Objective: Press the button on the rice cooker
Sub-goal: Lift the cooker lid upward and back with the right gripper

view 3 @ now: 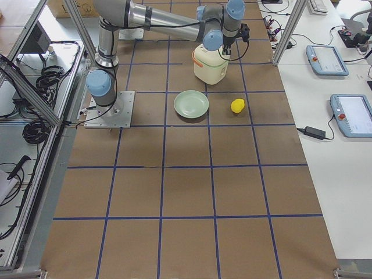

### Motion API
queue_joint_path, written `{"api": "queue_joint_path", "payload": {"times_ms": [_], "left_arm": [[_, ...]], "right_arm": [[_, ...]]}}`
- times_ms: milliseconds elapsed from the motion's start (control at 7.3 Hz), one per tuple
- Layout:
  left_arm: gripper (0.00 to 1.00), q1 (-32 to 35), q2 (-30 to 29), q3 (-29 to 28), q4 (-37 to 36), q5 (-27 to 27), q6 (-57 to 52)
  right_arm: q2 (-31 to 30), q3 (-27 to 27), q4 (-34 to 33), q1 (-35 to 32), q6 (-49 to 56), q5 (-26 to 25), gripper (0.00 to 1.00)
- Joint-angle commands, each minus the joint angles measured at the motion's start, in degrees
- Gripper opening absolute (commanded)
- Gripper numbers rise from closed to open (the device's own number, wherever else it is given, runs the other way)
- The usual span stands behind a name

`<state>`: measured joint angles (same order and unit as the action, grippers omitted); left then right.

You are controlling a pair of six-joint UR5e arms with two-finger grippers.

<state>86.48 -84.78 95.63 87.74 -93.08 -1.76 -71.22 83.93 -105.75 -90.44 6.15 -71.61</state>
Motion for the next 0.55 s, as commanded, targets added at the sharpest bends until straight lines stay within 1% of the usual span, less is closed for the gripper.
{"api": "queue_joint_path", "payload": {"times_ms": [0,137,274,411], "left_arm": [[1.0,0.0,0.0,0.0,0.0,0.0,0.0],[1.0,0.0,0.0,0.0,0.1,0.0,0.0],[1.0,0.0,0.0,0.0,0.0,0.0,0.0],[1.0,0.0,0.0,0.0,0.0,0.0,0.0]], "right_arm": [[-1.8,-0.1,0.4,0.0,0.1,-1.1,0.79],[-2.9,-0.1,0.5,0.0,0.2,-3.2,0.96],[-4.2,-0.4,1.1,0.0,0.3,-6.3,0.99],[-6.0,-1.0,3.4,0.0,0.4,-9.8,1.0]]}}
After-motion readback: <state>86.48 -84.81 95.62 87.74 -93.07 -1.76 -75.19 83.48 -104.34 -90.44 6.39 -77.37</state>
